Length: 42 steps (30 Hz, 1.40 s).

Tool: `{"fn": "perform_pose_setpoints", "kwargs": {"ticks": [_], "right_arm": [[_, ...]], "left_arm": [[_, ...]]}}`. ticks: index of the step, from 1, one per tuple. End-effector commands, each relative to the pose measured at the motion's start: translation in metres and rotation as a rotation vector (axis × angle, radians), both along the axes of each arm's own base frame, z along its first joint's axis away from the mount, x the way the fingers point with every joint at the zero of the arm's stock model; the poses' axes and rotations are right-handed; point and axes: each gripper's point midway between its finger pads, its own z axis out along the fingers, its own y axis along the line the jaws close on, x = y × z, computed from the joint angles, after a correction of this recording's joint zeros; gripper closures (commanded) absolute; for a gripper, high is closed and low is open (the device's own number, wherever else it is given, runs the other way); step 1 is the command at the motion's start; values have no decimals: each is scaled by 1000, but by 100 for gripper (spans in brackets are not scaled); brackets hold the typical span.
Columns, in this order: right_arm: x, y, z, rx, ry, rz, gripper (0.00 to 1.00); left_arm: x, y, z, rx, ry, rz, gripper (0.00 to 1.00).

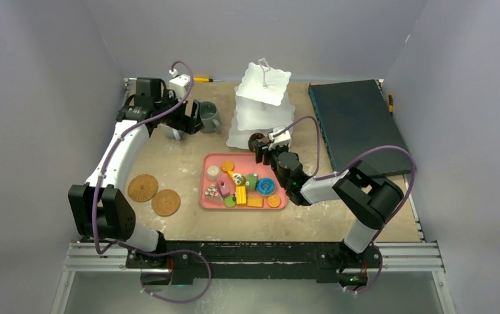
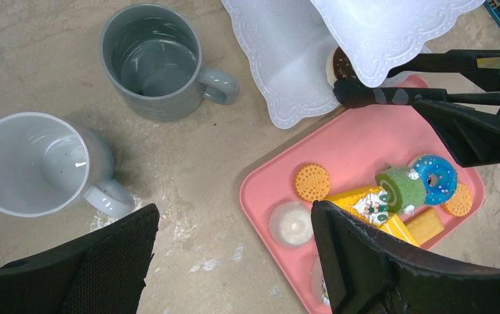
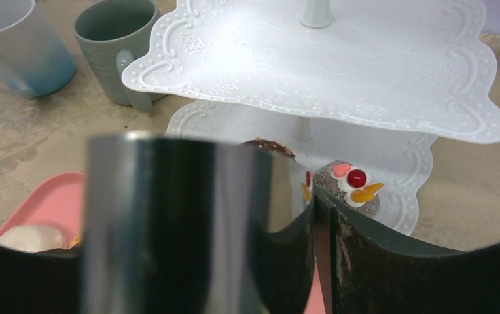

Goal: Serve the afternoon tea

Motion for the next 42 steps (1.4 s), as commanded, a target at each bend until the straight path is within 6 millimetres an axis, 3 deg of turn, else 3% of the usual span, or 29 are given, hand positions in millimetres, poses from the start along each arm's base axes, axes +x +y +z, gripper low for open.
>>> {"fn": "perform_pose_setpoints", "kwargs": {"ticks": [1,10,17,23,28,32,42], "right_arm": [[9,3,38,77,-99,-15,32],[-10,-4,65,113,-121,1,28],[-64,6,78,126,-84,80,28],[-111,7,58,126,7,110,30],[-134,10,35,106,73,118,33],[-142,14,24,84,95,120,37],[-141,14,14,61,105,94,44]], "left_arm": [[2,4,18,-4,-54,9,13],[0,4,23,-8,-65,9,12],[-2,4,25,-7,-70,5,13],[-5,3,25,-11,-67,0,14],[-6,3,28,-16,-71,0,14],[-8,3,29,-14,-71,-2,14],[-8,3,27,-13,-67,-1,15]]}}
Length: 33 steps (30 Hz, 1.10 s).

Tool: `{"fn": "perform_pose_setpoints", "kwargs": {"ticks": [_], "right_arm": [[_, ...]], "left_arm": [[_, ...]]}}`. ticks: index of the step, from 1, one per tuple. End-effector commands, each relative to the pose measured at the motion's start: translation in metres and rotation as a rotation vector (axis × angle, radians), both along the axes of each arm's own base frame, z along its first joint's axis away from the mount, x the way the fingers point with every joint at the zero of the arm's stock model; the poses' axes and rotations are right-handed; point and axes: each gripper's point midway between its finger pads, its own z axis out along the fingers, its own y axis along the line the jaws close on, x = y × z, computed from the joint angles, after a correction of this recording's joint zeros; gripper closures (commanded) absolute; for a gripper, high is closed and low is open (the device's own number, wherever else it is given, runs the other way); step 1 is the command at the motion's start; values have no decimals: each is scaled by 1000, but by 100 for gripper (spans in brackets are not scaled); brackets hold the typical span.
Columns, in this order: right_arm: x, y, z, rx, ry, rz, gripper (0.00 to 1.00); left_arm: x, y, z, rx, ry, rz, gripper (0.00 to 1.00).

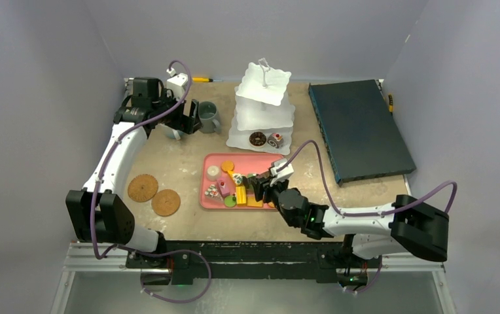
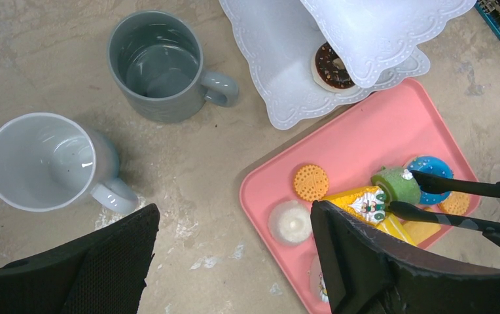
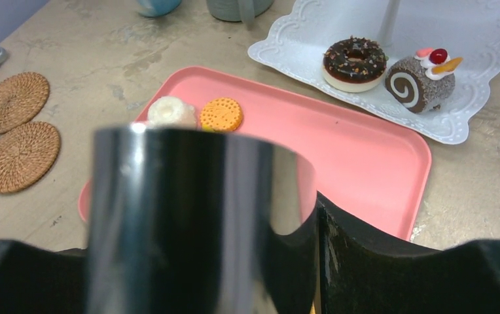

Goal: Serve the afternoon tea

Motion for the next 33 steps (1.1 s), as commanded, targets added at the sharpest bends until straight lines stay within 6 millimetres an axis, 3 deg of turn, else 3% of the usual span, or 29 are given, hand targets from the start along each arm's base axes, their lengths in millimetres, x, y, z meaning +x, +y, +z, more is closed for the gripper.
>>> {"fn": "perform_pose_setpoints", "kwargs": {"ticks": [1,7,14,20,24,27,33], "right_arm": [[4,0,0,12,-2,-40,45],[8,3,9,10,-27,-47,59],[6,-3,52,66,-80,-35,65],[6,-2,74,82,-114,-20,67],[16,-10,110,83,-194,-50,67],[33,-20,142,106,-241,-81,67],[66,-45,186,135,-323,-133,66]], "left_arm": [[-4,1,16,-10,-42,-6,15],[-4,1,18,-6,-48,-9,16],[-4,1,18,-7,-47,-9,16],[-4,0,19,-13,-48,-11,16],[-3,0,21,-16,-50,-13,16],[-3,-1,22,-20,-53,-14,16],[-4,0,24,-17,-53,-14,17]]}}
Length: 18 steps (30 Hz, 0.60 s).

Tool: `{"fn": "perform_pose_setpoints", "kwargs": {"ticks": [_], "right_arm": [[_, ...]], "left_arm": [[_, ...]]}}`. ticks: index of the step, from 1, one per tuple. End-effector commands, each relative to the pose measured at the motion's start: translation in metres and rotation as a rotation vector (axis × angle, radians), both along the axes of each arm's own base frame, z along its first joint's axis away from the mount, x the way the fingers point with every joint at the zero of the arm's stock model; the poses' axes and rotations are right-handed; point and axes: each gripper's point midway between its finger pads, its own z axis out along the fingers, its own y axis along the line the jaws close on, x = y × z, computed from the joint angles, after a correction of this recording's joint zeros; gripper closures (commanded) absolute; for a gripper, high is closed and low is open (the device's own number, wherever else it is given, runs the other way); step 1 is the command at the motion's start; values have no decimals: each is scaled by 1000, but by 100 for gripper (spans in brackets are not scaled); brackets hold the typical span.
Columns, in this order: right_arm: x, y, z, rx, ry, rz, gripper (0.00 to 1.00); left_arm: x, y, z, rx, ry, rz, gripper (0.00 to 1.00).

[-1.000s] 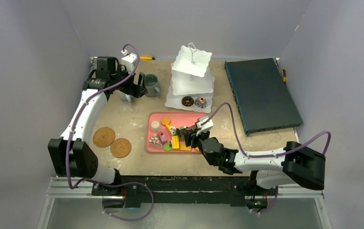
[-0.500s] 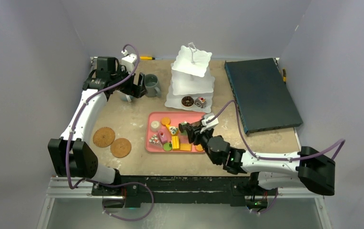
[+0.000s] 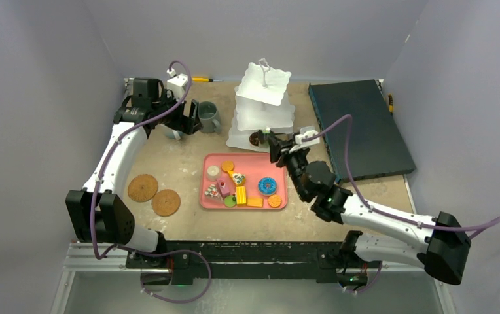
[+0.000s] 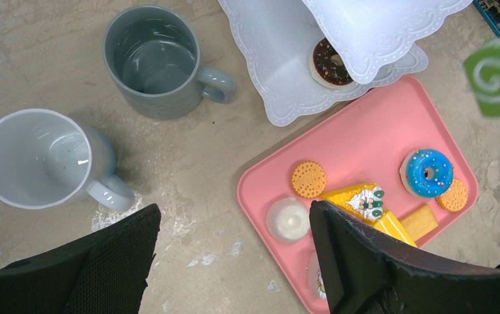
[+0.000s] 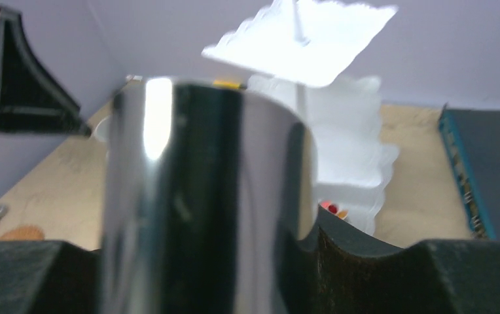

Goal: Serve the afternoon tea

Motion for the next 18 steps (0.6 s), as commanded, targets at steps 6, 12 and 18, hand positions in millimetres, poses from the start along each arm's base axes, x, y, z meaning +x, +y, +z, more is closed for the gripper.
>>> {"fn": "perform_pose_setpoints", "kwargs": {"ticks": [6,12,18], "right_arm": [[36,-16,68,37,-135,-28,66],[56,-25,68,38,-150,-52,66],[73,-30,67,20,-182,-81,67]], "left_arm": [[-2,1,27,-7,-67,-11,17],[-2,0,25,-11,-63,-14,17],[0,-1,25,-15,-65,-16,17]]}}
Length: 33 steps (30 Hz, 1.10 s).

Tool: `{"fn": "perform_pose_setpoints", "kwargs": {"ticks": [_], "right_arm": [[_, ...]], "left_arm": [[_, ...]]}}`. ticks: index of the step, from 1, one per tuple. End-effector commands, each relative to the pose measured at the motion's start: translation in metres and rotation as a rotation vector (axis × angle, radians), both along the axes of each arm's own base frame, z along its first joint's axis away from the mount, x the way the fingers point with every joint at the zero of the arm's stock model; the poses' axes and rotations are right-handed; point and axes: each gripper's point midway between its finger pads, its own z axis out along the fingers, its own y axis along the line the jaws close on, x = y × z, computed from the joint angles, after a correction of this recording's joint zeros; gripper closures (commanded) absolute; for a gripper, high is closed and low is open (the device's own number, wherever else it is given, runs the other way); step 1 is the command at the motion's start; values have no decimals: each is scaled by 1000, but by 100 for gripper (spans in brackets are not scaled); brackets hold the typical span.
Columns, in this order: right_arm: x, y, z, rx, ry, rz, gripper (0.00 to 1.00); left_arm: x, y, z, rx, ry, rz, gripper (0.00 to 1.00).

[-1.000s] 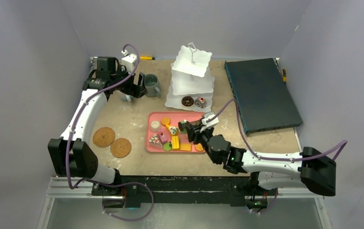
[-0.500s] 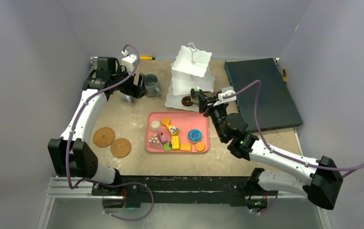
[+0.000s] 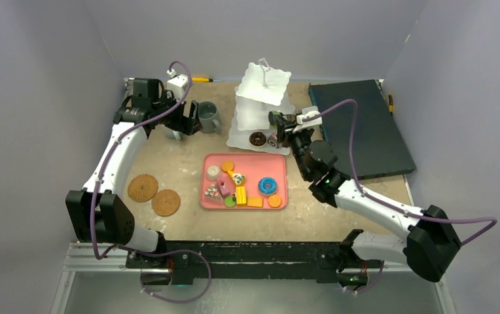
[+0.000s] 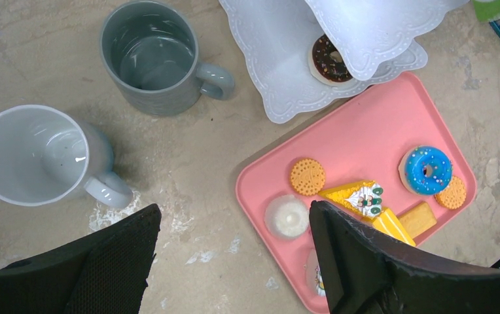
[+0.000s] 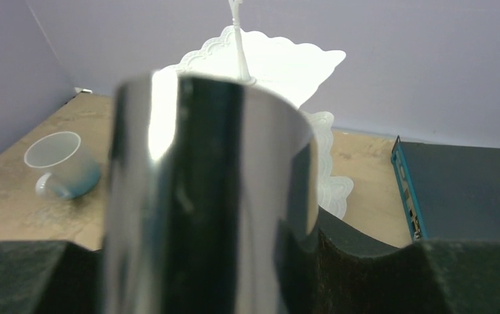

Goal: Serve the afternoon tea

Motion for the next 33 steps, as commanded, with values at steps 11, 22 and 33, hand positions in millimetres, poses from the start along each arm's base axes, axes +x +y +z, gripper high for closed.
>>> {"fn": "perform_pose_setpoints", "kwargs": {"ticks": [11,22,33], "right_arm": [[33,-5,25,63,-111,-12,67],[46,-2,12,64,-110,-1,63],[35,-5,7,76,-82,20,36]], "left_arm": [[3,-2,24,-18,-72,-22,17],[4,-4,24,-33,-71,-26,17],[3,-1,24,-21,-70,-13,16]]}}
